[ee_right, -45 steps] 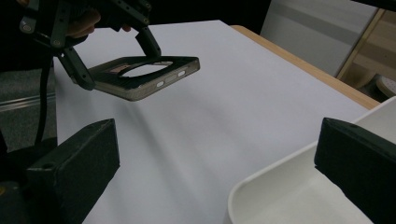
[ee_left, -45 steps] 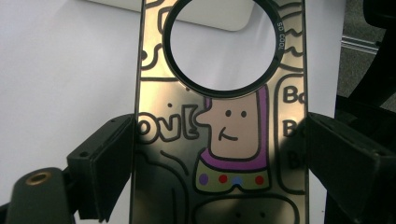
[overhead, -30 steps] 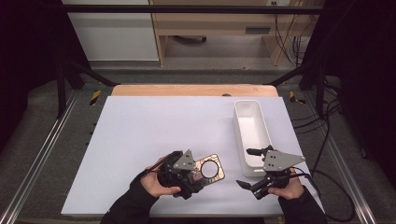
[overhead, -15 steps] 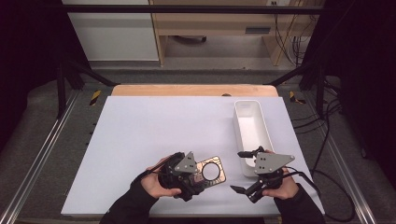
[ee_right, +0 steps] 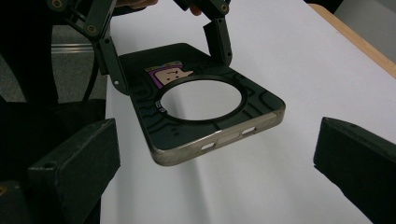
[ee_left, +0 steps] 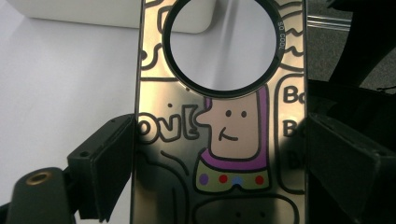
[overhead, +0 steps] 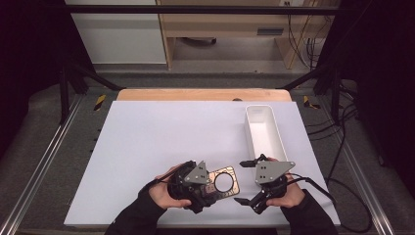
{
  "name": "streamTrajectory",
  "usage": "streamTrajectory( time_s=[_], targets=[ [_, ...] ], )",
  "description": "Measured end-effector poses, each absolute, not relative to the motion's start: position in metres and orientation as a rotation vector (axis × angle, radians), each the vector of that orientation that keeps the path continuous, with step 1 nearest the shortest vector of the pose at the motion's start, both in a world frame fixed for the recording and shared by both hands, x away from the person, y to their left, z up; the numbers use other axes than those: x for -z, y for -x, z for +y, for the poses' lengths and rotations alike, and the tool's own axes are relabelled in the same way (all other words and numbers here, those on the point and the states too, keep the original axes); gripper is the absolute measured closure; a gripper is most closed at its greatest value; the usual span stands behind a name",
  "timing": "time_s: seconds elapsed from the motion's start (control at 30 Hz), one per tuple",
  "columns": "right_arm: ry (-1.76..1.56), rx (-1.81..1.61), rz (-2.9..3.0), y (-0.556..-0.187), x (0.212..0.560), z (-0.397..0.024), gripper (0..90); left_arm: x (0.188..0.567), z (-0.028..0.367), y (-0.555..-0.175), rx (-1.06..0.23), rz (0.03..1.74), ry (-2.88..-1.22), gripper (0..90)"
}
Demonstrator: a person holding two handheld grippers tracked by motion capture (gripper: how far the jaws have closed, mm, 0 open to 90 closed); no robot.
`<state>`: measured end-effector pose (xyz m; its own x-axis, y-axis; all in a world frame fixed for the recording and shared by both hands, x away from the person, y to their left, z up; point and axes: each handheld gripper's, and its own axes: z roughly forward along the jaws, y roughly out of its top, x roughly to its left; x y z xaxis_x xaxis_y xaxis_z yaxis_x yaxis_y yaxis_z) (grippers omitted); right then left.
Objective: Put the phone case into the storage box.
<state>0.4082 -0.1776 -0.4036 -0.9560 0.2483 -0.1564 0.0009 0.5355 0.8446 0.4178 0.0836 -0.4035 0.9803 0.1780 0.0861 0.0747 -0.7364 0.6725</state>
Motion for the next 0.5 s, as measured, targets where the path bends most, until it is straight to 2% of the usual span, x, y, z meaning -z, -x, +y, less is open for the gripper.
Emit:
streamTrajectory(
  time_s=[0.5],
  targets=[
    [-0.151, -1.390, 2.574, -0.408, 0.409, -0.166, 1.4, 0.405, 0.080, -0.412, -0.176, 0.110, -2.388, 11.4]
  ],
)
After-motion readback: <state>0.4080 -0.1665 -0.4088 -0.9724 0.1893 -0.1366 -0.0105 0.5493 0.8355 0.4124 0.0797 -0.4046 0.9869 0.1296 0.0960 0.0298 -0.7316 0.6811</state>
